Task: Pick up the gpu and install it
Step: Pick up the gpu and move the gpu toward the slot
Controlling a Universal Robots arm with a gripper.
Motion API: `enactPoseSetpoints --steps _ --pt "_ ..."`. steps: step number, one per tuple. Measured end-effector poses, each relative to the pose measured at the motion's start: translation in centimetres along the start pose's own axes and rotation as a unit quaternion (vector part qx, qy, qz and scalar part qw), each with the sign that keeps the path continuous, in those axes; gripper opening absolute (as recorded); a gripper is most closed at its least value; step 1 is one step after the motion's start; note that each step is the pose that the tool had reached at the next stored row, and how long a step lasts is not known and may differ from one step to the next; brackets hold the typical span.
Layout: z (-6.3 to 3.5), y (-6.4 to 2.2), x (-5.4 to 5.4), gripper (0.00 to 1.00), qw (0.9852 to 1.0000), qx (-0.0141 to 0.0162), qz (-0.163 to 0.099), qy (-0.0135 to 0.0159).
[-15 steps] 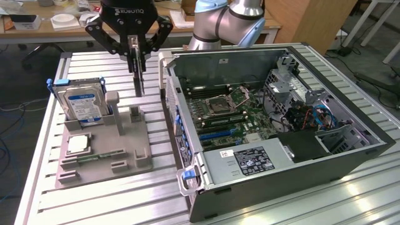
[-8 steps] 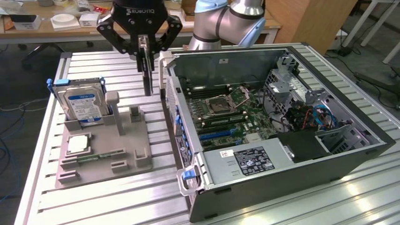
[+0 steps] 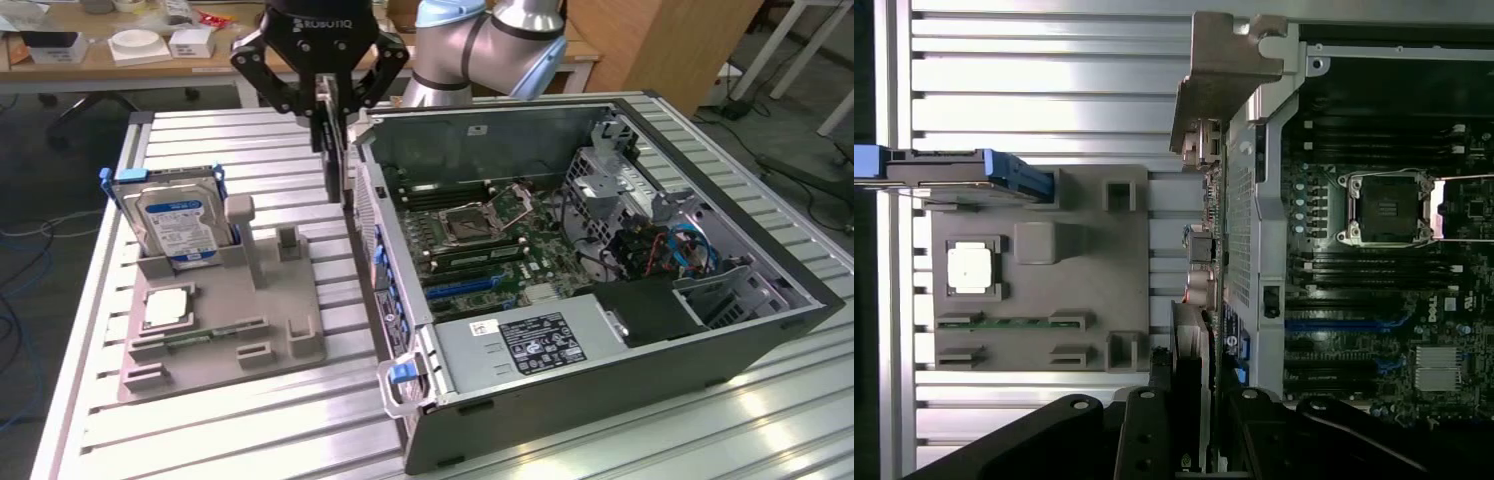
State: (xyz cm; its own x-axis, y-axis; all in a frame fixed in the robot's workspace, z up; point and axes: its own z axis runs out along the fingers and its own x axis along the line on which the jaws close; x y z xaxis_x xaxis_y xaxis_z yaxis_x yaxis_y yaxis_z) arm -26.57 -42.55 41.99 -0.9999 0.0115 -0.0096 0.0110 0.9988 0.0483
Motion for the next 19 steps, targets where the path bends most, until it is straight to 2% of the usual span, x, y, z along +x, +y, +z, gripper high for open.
enactPoseSetpoints --steps 19 --pt "0.15 0.02 -2.8 0.27 1.0 0.0 0.0 0.0"
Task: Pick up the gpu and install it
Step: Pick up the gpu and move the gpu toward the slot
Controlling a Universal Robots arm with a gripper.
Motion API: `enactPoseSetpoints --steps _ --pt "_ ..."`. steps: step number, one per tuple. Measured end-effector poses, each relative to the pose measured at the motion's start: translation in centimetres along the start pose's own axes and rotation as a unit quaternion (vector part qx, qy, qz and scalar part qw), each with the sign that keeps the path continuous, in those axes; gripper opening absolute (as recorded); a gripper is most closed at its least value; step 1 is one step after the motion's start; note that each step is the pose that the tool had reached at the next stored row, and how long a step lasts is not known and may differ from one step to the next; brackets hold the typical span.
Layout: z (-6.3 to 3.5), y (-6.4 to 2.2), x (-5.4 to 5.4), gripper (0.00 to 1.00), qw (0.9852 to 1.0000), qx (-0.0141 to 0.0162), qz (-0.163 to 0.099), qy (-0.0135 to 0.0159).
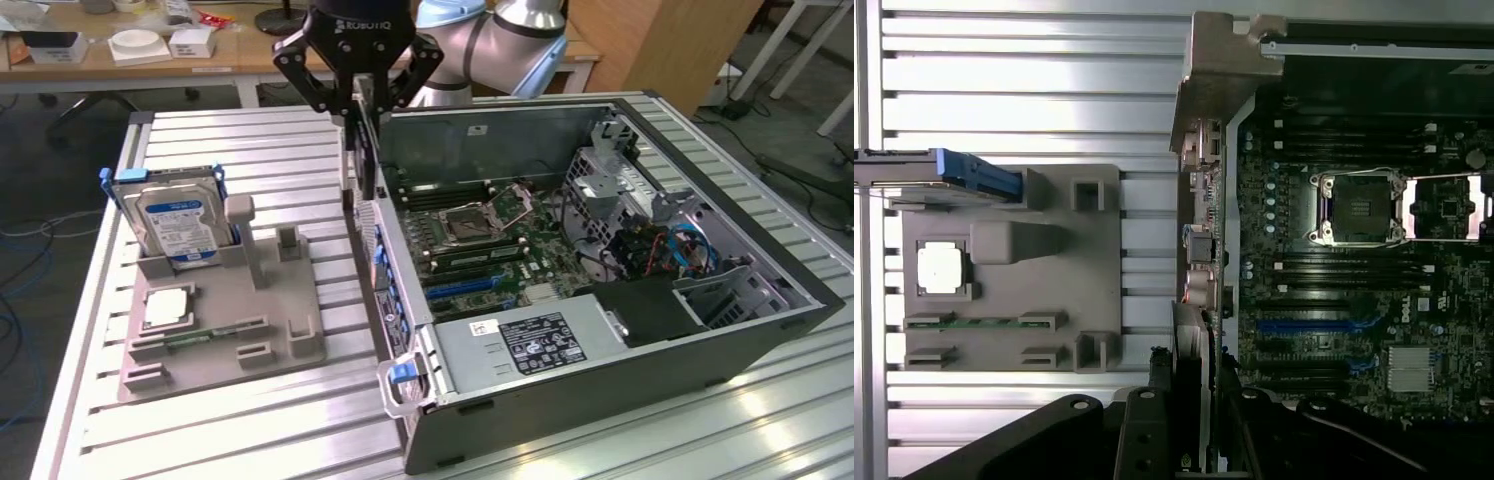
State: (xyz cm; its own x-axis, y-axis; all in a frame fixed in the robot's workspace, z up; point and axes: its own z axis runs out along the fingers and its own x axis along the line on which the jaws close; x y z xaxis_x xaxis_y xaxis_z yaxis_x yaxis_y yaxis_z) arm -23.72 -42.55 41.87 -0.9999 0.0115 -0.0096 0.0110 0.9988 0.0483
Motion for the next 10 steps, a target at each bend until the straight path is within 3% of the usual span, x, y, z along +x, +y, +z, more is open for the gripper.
enactPoseSetpoints --steps 10 --pt "0.11 0.01 -1.4 0.27 1.0 0.0 0.0 0.0"
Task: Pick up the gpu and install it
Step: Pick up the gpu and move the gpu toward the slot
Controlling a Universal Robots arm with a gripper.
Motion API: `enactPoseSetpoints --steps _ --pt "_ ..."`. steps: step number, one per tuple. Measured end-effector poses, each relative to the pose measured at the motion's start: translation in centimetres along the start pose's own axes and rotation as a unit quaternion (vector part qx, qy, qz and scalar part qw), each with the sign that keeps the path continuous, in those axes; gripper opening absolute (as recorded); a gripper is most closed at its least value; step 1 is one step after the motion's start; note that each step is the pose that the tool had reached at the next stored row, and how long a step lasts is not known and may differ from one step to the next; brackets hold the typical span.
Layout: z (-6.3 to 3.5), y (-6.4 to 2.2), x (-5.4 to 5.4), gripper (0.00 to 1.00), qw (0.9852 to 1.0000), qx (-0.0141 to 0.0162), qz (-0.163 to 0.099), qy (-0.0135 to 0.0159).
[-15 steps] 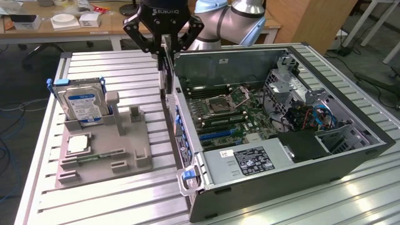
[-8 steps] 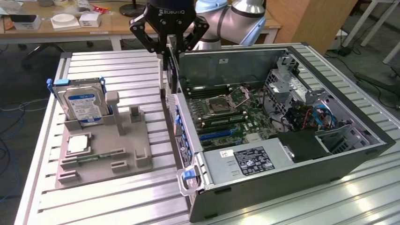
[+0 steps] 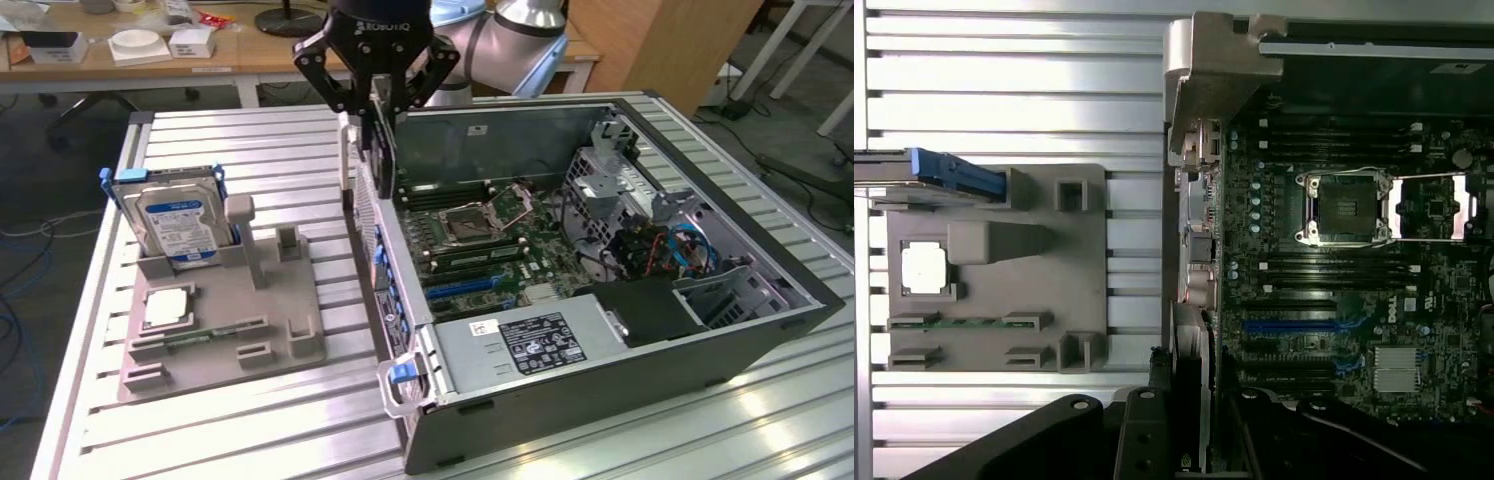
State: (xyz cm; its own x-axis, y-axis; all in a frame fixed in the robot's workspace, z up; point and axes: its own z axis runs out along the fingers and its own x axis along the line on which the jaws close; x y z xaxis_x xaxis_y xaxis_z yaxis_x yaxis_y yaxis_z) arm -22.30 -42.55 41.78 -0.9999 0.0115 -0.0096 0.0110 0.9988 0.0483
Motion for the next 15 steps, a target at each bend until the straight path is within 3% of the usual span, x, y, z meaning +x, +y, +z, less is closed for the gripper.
enactPoseSetpoints --steps 15 --pt "0.16 0.03 -2.8 0.27 1.0 0.0 0.0 0.0"
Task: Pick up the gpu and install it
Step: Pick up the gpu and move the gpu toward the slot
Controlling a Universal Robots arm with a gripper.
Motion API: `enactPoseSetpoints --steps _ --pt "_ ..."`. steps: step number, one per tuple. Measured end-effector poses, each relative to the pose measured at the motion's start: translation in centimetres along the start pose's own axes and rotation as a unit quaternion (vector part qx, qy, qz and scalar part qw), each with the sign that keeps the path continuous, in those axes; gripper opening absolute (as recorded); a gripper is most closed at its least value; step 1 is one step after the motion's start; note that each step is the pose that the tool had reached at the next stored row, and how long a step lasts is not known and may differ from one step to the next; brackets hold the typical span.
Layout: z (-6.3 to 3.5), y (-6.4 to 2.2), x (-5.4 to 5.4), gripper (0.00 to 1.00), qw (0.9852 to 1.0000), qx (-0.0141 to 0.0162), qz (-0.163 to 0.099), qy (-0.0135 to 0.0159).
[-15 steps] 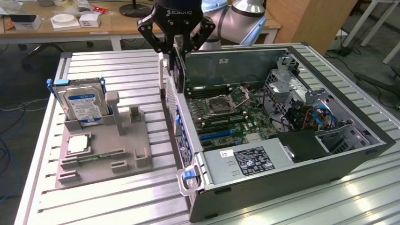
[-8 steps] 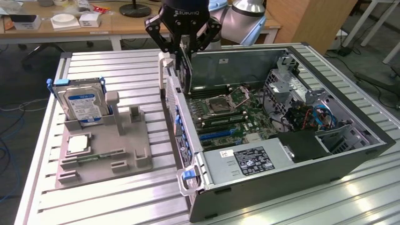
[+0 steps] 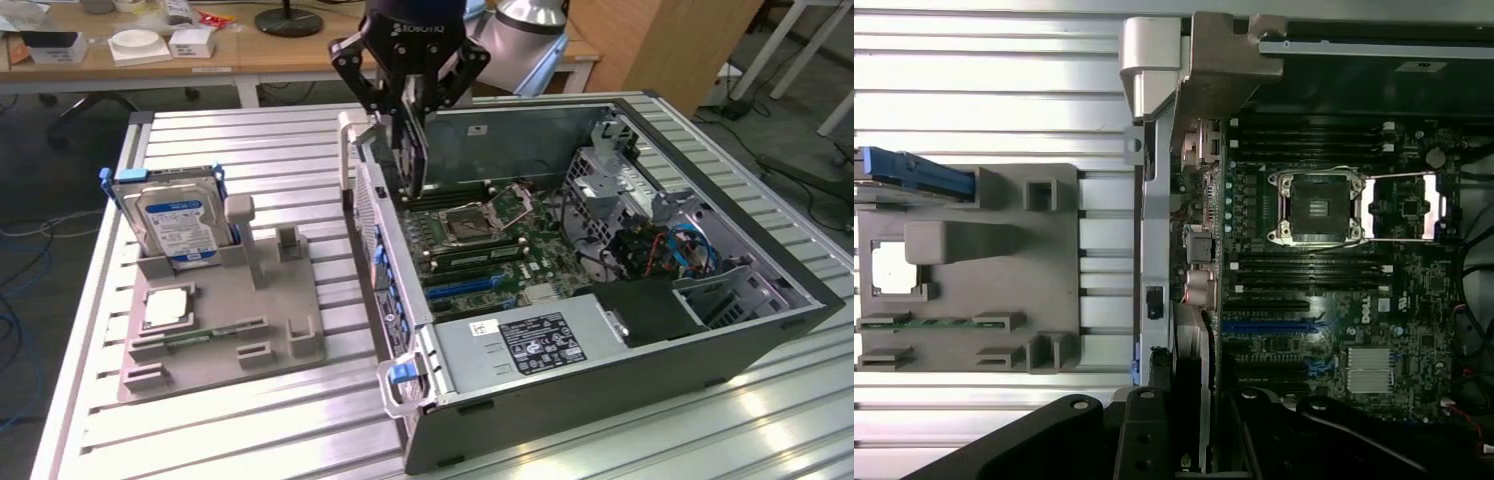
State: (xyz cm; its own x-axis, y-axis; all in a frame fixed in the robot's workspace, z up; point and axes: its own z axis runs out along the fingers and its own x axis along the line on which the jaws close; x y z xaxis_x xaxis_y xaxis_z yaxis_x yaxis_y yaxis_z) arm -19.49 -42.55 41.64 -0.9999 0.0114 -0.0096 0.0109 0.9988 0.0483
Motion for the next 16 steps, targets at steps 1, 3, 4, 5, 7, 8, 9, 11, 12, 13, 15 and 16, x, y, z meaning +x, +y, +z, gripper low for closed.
enactPoseSetpoints --steps 1,3,4,5,7,8,9,11,12,13,15,16 --pt "0.01 0.0 -0.2 0.27 1.0 0.0 0.0 0.0" --pt "0.03 0.0 -0.5 0.27 1.0 0.0 0.0 0.0" --pt "0.04 0.01 -0.7 0.27 1.0 0.0 0.0 0.0" --pt "0.05 0.01 -0.8 0.27 1.0 0.0 0.0 0.0" --pt "0.07 0.01 -1.2 0.27 1.0 0.0 0.0 0.0" --pt "0.08 0.02 -1.3 0.27 1.0 0.0 0.0 0.0" --pt "0.08 0.03 -1.5 0.27 1.0 0.0001 0.0 0.0" --pt "0.09 0.04 -1.8 0.27 1.0 0.0007 0.0 -0.0001" --pt "0.1 0.05 -1.9 0.27 1.0 0.0014 0.0 -0.0002" --pt "0.1 0.07 -2.0 0.27 1.0 0.0022 0.0 -0.0002" --pt "0.11 0.09 -2.3 0.27 1.0 0.0043 0.0 -0.0003" --pt "0.12 0.1 -2.4 0.27 1.0 0.005 0.0 -0.0004"
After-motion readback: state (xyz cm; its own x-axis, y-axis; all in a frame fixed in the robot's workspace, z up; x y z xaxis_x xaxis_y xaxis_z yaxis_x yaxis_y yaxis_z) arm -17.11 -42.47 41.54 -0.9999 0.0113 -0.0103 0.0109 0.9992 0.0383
